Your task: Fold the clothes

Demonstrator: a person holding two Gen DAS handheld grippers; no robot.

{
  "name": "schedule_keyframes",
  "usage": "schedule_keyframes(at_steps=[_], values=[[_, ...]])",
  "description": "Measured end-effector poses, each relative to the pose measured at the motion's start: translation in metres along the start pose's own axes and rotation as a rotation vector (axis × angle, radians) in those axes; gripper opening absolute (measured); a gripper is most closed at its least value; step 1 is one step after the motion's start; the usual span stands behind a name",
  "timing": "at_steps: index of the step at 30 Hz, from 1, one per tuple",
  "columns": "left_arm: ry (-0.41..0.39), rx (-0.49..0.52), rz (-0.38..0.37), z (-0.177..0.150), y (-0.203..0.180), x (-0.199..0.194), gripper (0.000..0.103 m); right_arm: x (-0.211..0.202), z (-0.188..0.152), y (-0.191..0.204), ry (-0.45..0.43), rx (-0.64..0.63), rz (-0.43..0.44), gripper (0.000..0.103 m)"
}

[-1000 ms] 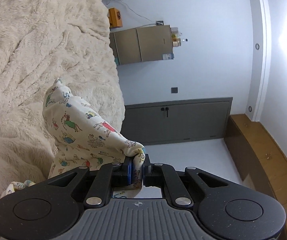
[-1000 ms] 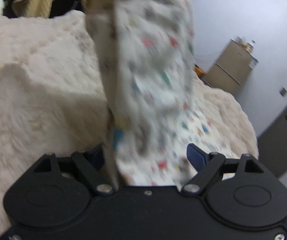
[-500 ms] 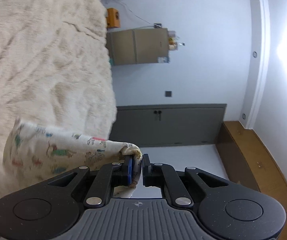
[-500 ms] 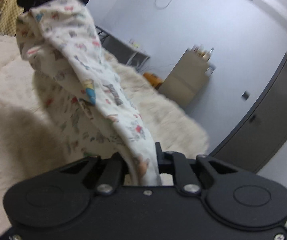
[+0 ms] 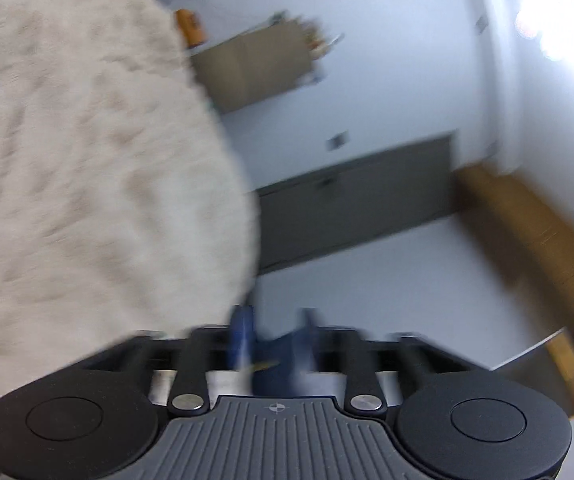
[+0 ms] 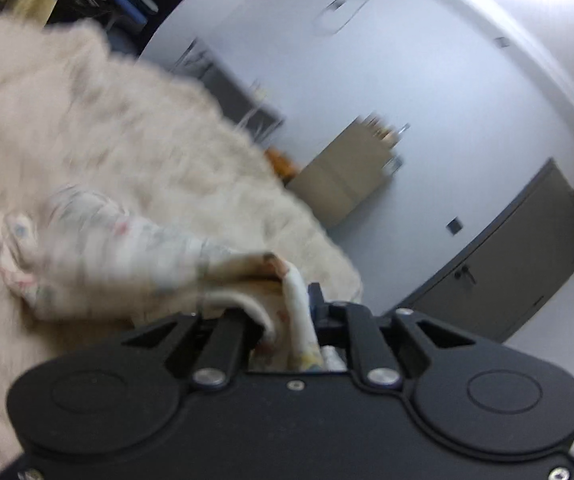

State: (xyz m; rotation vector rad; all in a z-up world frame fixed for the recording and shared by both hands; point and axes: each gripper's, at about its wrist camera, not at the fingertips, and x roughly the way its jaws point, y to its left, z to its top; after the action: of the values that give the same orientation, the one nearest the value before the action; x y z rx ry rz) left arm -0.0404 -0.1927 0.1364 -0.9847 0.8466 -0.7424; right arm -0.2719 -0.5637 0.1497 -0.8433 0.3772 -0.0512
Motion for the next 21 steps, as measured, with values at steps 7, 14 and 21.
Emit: schedule_keyframes(at_steps=[7, 14, 21], values=[[0.304, 0.028, 0.015, -0.052, 0.039, 0.06, 0.049, -0.014, -0.003, -0.006, 0.0, 0.043, 0.021, 0.008], [0.451, 0.107, 0.066, -0.094, 0.044, 0.082, 0.045, 0.002, 0.007, -0.013, 0.004, 0.054, 0.02, 0.008], [0.491, 0.023, 0.011, -0.099, 0.044, 0.107, 0.016, 0.013, 0.011, -0.022, 0.008, 0.061, 0.017, 0.008]])
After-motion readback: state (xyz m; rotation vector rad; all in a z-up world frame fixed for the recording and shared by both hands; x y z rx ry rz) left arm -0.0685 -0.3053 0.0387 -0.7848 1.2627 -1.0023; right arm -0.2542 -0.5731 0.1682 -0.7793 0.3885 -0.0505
